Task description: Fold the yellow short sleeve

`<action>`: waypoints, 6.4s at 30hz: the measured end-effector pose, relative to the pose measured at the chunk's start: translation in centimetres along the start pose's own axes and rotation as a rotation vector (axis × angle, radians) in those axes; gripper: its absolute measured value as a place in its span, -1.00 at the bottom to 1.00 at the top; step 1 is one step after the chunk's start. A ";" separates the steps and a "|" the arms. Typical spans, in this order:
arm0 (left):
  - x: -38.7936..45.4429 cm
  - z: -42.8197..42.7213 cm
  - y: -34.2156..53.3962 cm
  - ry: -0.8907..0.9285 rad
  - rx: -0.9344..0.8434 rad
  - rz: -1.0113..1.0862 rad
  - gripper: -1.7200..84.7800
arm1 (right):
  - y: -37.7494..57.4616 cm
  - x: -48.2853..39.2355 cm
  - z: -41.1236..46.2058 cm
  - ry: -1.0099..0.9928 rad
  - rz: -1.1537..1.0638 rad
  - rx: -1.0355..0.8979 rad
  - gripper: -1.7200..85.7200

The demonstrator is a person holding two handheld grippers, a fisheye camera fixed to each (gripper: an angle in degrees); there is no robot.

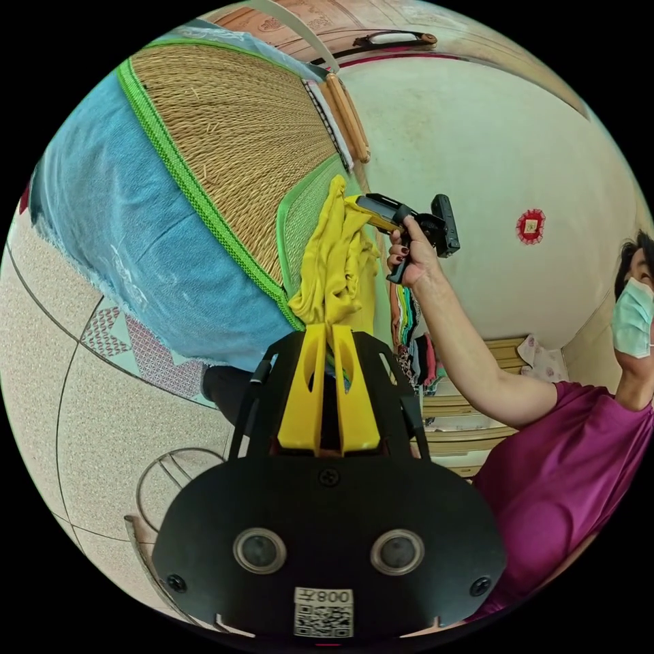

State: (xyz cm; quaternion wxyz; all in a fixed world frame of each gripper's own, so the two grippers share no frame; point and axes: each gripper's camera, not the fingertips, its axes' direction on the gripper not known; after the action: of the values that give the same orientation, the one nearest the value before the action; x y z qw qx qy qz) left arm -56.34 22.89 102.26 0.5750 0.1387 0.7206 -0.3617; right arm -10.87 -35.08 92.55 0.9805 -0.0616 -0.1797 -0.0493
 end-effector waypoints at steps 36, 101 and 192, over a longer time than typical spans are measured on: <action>7.7 -2.6 -2.1 -0.310 -0.018 0.334 -0.93 | -1.5 5.8 2.7 -0.199 -0.059 0.095 -0.95; 24.2 9.0 -17.9 -0.421 -0.207 0.556 -0.91 | 11.4 15.6 -4.0 -0.278 -0.004 0.211 -0.93; 31.1 12.4 -27.8 -0.471 -0.118 0.577 -0.96 | 16.6 25.7 -12.2 -0.380 0.227 0.294 -0.96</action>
State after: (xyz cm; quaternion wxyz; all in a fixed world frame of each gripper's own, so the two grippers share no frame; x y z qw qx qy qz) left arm -73.80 -11.76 82.47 0.8103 0.2158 0.5194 -0.1647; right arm 19.21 -22.27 88.75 0.9269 0.0534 -0.3578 0.0999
